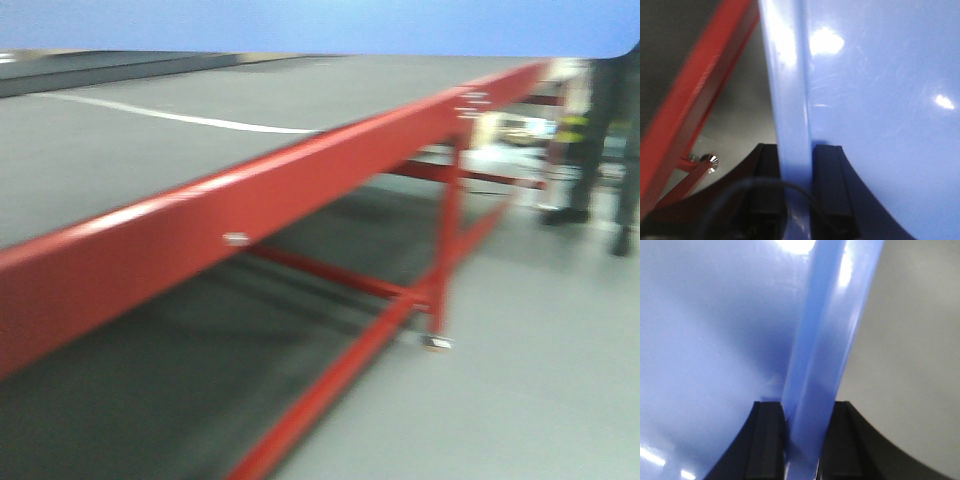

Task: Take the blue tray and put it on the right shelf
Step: 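Carry the tray with both grippers while driving to the shelving rack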

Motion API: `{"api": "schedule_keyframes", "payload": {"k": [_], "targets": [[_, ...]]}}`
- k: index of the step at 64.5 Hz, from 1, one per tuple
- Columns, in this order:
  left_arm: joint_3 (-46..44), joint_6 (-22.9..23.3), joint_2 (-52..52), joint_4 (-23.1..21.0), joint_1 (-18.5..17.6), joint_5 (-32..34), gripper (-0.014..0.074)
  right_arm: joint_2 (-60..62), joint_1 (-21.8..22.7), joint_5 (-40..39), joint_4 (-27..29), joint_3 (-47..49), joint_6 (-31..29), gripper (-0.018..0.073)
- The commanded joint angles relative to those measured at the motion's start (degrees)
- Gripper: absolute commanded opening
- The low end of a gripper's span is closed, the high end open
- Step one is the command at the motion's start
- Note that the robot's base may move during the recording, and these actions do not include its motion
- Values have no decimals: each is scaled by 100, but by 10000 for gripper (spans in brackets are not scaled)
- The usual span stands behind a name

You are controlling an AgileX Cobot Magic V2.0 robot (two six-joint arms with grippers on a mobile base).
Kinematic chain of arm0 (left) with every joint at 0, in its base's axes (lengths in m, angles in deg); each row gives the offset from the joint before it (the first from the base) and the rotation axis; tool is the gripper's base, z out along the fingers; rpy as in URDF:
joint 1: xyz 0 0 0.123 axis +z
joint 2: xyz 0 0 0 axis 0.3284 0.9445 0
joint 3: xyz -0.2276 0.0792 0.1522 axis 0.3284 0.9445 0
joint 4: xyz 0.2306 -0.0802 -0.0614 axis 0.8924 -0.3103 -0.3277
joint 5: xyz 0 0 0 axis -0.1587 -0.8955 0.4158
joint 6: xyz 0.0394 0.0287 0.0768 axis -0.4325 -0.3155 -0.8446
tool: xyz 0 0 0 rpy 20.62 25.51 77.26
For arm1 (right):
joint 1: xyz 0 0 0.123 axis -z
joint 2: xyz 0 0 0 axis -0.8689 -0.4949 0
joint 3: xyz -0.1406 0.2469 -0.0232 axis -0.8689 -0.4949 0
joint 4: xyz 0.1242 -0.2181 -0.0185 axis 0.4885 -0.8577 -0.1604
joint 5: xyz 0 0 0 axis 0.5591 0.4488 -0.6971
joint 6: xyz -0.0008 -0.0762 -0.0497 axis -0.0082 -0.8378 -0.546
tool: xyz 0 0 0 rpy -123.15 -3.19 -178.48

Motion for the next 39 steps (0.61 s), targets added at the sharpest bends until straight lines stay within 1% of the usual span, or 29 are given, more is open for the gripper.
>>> {"api": "schedule_keyframes", "payload": {"k": [1,39], "targets": [[-141,-137,-185,-95,-71,-462,-48,203,-21,-243,-60,149,-232,58],[-141,-137,-185,-95,-71,-462,-48,203,-21,-243,-60,149,-232,58]]}}
